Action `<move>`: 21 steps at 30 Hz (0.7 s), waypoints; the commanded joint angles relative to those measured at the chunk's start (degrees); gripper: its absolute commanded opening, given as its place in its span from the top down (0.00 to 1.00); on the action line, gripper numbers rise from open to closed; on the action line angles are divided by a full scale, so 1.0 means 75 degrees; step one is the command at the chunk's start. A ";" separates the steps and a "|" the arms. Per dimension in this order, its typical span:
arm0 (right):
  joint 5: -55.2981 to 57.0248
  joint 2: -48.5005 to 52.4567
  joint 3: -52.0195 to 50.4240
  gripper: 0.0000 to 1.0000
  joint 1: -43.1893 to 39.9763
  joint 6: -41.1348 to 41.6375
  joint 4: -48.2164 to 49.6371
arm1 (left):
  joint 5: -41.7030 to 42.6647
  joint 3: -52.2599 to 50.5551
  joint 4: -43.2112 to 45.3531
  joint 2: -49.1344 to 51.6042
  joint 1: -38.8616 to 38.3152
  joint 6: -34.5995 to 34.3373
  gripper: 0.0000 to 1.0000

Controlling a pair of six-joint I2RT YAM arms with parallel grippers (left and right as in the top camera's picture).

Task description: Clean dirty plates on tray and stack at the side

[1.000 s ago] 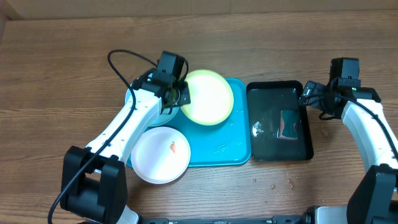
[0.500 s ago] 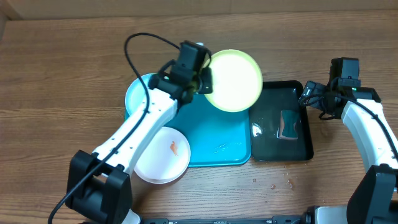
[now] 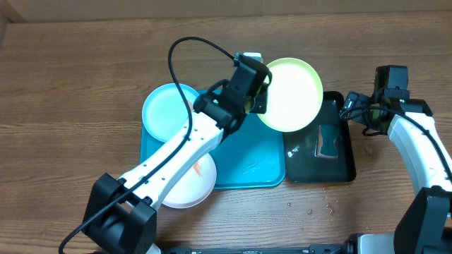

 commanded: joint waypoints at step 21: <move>-0.0026 -0.0079 0.0114 0.00 -0.0003 0.0038 0.0041 | -0.4916 0.0189 0.1923 0.0076 -0.2157 0.3605 0.96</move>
